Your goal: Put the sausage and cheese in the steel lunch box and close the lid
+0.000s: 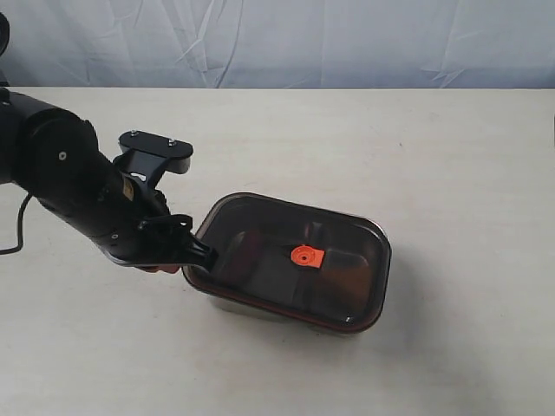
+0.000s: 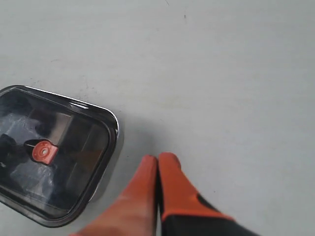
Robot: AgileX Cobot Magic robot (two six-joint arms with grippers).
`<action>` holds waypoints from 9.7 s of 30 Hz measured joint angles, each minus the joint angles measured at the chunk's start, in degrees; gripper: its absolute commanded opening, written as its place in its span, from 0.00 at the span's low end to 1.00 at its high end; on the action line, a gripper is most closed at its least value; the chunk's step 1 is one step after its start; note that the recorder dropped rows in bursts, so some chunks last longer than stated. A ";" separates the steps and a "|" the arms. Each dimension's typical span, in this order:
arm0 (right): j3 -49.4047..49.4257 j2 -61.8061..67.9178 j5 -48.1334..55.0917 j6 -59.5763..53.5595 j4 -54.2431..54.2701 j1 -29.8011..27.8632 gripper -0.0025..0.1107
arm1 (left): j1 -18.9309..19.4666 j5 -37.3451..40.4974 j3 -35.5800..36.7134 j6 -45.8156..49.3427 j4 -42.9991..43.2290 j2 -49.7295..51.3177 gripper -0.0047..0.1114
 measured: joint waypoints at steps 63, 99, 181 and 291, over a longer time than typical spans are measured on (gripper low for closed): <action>4.33 37.54 -8.47 -4.23 12.45 30.28 0.01 | 0.00 3.22 0.00 0.34 7.80 -1.11 0.04; 4.09 30.29 -3.00 10.51 -6.82 30.28 0.01 | -0.32 -2.73 0.00 7.05 -1.32 1.88 0.04; 3.98 39.51 -20.82 22.48 -7.83 30.28 0.01 | -0.43 -11.88 -3.94 18.71 -8.43 6.93 0.04; 49.05 -49.33 -32.65 2.40 -10.17 -18.48 0.01 | -0.52 -17.55 2.49 18.16 -6.82 -60.03 0.04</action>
